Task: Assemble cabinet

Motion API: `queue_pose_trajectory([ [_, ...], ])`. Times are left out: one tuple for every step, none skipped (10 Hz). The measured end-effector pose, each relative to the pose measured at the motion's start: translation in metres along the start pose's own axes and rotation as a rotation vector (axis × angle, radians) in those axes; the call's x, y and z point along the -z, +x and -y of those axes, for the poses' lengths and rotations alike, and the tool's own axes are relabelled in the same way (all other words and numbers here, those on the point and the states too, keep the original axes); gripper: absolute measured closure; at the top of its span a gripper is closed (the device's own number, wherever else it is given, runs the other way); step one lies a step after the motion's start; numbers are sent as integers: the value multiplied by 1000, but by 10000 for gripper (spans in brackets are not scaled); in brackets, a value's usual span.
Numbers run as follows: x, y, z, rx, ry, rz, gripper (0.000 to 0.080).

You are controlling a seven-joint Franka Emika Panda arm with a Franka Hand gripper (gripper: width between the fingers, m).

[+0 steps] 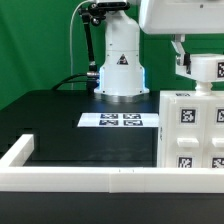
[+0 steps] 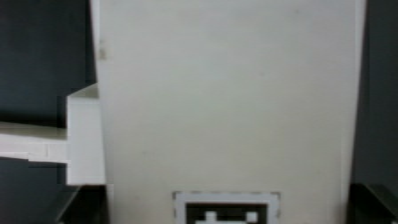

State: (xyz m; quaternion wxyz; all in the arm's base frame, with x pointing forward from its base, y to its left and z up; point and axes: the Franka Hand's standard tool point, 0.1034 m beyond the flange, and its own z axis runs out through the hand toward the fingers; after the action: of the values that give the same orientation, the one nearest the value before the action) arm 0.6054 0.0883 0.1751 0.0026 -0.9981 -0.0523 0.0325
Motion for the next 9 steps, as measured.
queue_pose_trajectory([
  [0, 3, -2, 7, -1, -11, 238],
  [-2, 5, -4, 16, -2, -18, 238],
  [-6, 4, -6, 37, -5, -16, 238],
  [-7, 3, -5, 40, -6, -18, 238],
  [-7, 3, -5, 38, -4, -17, 238],
  [-8, 3, -5, 38, -5, -17, 238],
  [-9, 3, -5, 37, -5, -15, 238],
  [-12, 5, -7, 35, -4, -13, 238],
  [-12, 8, -7, 37, -4, -29, 238],
])
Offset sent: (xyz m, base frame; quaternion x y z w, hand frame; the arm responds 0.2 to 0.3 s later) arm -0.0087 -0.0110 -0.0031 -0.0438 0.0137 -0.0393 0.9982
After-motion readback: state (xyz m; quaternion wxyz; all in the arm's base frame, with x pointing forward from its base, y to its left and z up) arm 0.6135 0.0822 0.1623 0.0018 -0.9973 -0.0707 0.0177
